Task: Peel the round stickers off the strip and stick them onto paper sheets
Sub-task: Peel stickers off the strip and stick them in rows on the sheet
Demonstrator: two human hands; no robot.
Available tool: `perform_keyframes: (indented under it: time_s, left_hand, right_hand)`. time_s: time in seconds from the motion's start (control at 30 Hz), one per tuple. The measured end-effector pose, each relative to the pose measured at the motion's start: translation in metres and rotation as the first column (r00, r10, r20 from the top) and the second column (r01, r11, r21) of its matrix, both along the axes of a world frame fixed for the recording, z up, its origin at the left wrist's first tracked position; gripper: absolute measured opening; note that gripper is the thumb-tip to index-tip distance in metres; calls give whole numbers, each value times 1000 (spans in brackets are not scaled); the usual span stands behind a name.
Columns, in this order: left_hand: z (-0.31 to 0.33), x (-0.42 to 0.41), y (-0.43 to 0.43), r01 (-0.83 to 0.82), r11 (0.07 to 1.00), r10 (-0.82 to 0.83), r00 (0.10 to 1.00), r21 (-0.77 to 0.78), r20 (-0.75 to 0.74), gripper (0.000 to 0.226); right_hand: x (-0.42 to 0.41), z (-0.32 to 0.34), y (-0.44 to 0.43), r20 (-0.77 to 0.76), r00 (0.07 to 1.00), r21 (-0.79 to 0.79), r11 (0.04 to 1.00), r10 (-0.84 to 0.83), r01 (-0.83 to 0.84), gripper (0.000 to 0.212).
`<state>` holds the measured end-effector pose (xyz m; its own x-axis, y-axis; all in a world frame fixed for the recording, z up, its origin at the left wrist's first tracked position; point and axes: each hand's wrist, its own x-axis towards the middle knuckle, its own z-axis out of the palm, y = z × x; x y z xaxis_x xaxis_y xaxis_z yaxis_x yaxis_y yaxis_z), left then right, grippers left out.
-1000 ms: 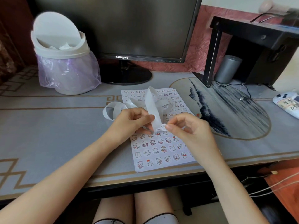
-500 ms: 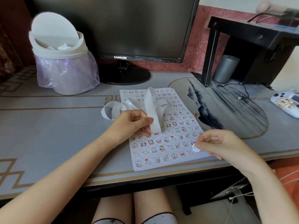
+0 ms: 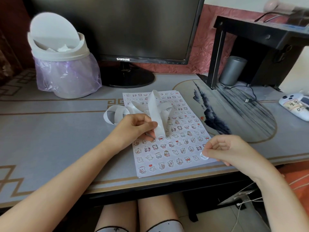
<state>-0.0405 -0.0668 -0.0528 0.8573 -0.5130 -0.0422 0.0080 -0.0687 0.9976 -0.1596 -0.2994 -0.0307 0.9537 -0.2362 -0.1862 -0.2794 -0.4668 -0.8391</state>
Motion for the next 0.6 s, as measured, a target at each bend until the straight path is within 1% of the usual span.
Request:
perform_keyframes:
  time_s: [0.17,0.37,0.5,0.6]
  left_hand:
    - [0,-1,1,4,1000,-4,1000,0,-1,12]
    - [1,-1,1,2,1000,-2,1000,6,6,12]
    - [0,-1,1,0,1000,0,1000,8,9,13]
    - [1,-1,1,-2,1000,2,1000,15,7,14]
  right_hand:
    - [0,0,1,19,1000,22,1000,4,-4,9]
    - [1,-5,0,48,999,-4,1000,6,-5,9]
    - [2,-13,-1,96,995,-48,999,9,-4,16]
    - [0,-18,-6,114,993,-135,991,19,-3,14]
